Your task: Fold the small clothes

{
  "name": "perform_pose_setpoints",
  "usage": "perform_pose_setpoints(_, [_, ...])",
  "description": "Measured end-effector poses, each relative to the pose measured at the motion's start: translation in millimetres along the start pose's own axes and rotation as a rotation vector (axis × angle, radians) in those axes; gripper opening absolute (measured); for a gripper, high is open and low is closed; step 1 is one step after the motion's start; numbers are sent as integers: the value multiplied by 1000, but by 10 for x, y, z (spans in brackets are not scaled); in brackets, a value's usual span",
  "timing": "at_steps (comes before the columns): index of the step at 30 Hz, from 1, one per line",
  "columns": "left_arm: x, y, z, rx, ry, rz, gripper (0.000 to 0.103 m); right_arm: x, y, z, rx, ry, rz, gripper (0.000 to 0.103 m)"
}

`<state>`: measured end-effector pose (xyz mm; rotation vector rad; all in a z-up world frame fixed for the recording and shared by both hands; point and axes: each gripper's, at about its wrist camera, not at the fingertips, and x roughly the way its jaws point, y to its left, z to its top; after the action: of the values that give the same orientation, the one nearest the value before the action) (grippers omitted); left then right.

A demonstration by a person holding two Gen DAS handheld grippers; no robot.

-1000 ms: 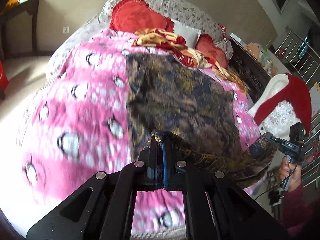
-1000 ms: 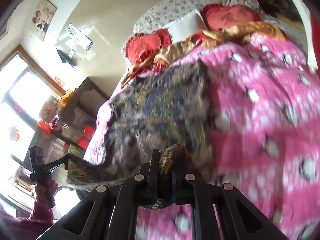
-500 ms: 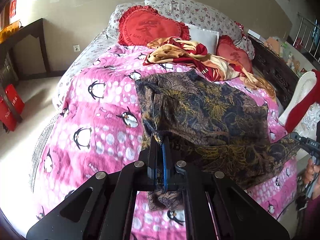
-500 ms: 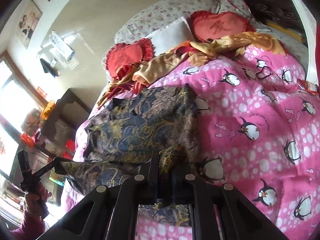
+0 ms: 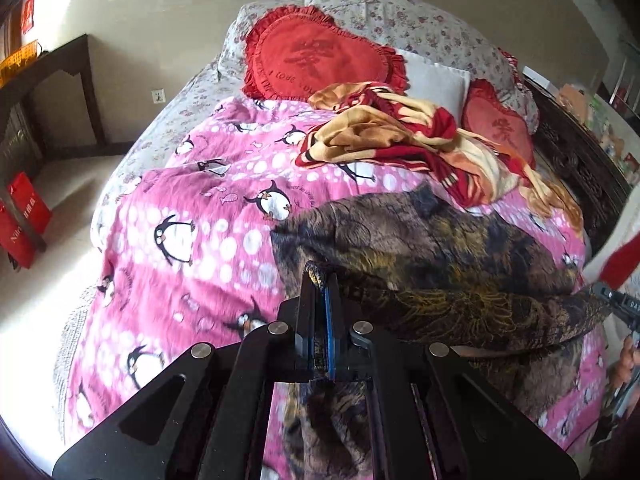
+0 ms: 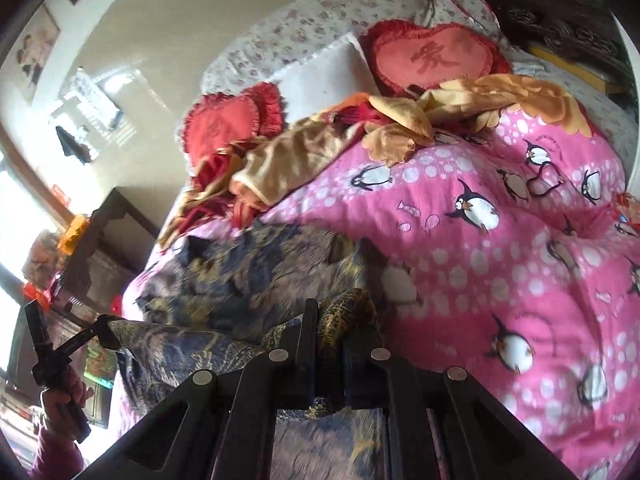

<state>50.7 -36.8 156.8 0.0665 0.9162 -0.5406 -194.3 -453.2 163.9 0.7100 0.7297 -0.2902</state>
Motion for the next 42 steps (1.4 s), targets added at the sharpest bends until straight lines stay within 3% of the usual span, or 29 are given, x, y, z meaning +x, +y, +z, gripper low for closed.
perform_pose_setpoints(3, [229,7,124,-19,1,19,2,211,-17,103,-1,-2,-47,9])
perform_pose_setpoints(10, [641,71,236,-81,75,-2,4,543,-123,252,30,-19,-39,11])
perform_pose_setpoints(12, [614,138,266,-115,70,-43,12,500,-146,259,32,-21,-8,17])
perform_pose_setpoints(14, [498,196,291,-130,41,-79,41,387,-140,238,34,-39,29,31])
perform_pose_setpoints(16, [353,218,291,-130,6,-92,51,253,-101,182,25,-53,41,36])
perform_pose_setpoints(19, [108,184,232,-89,-20,-99,51,79,-8,110,-19,-81,4,38])
perform_pose_setpoints(24, [-205,33,-114,17,-27,-134,51,-117,87,-33,-42,-86,57,38])
perform_pose_setpoints(31, [65,-311,-670,209,112,-81,51,106,368,-481,-215,43,51,38])
perform_pose_setpoints(33, [205,-359,-672,209,138,-80,51,205,426,-560,-250,63,37,38])
perform_pose_setpoints(36, [469,-391,-573,173,201,-84,51,420,462,-580,-230,116,82,38])
perform_pose_setpoints(39, [661,-404,-420,117,234,-92,51,677,528,-522,-255,151,44,38])
perform_pose_setpoints(42, [658,-458,-211,102,198,-117,51,727,597,-295,-245,69,45,38])
